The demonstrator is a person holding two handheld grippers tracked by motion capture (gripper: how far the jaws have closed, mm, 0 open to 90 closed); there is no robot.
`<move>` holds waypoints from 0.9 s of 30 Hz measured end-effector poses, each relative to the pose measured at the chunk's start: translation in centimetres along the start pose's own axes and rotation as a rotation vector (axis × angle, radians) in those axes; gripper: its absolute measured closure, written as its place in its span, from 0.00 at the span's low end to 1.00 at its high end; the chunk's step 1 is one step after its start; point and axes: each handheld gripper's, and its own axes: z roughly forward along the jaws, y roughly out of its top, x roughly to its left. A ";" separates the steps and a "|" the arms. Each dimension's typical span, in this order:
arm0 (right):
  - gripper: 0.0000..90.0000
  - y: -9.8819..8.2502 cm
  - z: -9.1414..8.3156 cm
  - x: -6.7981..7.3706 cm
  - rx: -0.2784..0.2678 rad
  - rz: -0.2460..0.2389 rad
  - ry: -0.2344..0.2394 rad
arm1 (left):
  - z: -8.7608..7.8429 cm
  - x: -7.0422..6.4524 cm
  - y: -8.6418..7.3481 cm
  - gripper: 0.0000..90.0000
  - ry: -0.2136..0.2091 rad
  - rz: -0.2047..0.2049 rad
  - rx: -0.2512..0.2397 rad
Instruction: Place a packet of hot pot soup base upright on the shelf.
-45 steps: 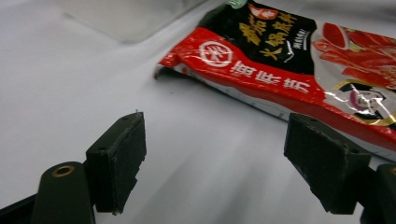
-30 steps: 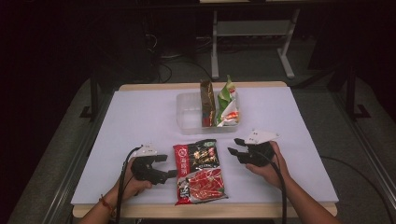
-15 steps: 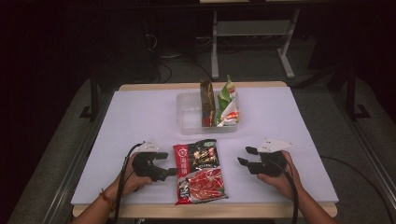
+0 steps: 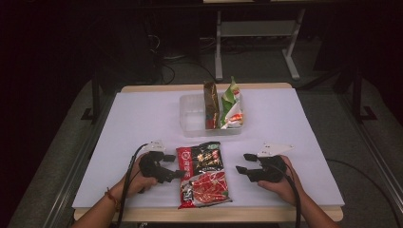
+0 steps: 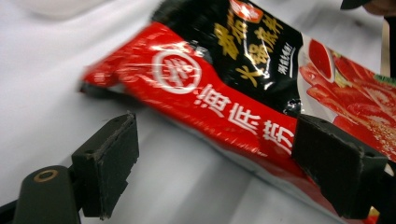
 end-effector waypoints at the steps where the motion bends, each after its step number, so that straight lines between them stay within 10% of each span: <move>1: 0.46 0.1 0.2 0.2 0.001 -0.002 0.010 | 0.4 -0.1 0.1 0.16 -0.009 0.005 0.008; 14: 0.41 1.1 2.4 3.0 0.036 -0.014 0.140 | 1.0 -0.2 -0.1 0.15 -0.009 0.001 -0.034; 27: 0.30 1.4 5.0 3.5 0.128 0.030 0.162 | 0.2 0.1 -0.3 0.15 0.048 -0.022 -0.031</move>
